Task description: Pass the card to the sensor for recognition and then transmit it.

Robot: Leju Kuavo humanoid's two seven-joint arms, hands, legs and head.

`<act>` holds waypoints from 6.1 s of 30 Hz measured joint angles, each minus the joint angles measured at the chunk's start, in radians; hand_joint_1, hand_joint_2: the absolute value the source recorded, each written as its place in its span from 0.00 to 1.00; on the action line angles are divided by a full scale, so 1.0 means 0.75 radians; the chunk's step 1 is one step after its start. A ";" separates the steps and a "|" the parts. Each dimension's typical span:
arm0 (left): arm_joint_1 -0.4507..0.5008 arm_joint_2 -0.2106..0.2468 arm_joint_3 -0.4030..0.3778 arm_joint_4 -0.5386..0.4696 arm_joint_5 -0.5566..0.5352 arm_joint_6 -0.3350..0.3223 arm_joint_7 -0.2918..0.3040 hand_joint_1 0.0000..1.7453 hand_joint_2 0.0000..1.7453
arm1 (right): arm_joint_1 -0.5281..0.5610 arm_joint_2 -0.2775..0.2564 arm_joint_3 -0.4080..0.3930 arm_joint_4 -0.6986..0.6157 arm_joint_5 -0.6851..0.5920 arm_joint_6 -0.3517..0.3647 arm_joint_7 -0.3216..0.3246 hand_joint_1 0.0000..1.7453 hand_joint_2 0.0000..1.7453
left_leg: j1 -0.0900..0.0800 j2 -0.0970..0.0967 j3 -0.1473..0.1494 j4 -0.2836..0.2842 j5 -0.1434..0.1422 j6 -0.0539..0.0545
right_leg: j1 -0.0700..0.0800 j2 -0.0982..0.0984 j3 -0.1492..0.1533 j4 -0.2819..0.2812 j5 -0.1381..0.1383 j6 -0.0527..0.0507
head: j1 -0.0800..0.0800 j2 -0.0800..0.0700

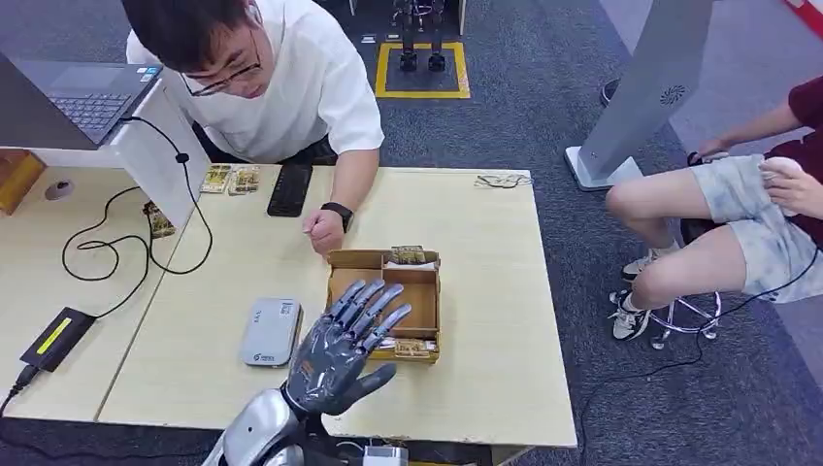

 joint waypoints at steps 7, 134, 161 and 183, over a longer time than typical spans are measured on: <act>-0.012 0.006 -0.015 0.045 -0.037 -0.010 0.069 0.00 1.00 | -0.001 -0.005 0.002 0.011 0.000 -0.002 0.001 0.00 1.00 | 0.000 0.000 0.000 0.000 0.000 0.000 | 0.000 0.000 0.000 0.000 0.000 0.000 | -0.001 0.000; -0.003 -0.067 0.063 0.260 -0.396 -0.220 0.433 0.00 1.00 | -0.015 0.074 0.018 -0.139 0.000 0.044 0.079 0.00 1.00 | 0.000 0.000 0.000 0.000 0.000 0.000 | 0.000 0.000 0.000 0.000 0.000 0.000 | 0.000 0.000; 0.042 -0.133 0.107 0.189 -0.403 -0.169 0.446 0.00 1.00 | -0.011 0.082 0.023 -0.162 0.000 0.051 0.093 0.00 1.00 | 0.000 0.000 -0.001 0.000 0.000 0.000 | 0.000 0.000 0.000 0.000 0.000 0.000 | -0.001 0.000; 0.036 -0.146 0.111 0.163 -0.394 -0.136 0.398 0.00 1.00 | -0.009 0.082 0.038 -0.172 0.000 0.055 0.087 0.00 1.00 | 0.000 0.000 0.000 0.000 0.000 0.000 | 0.000 0.000 0.000 0.000 0.000 0.000 | 0.000 0.000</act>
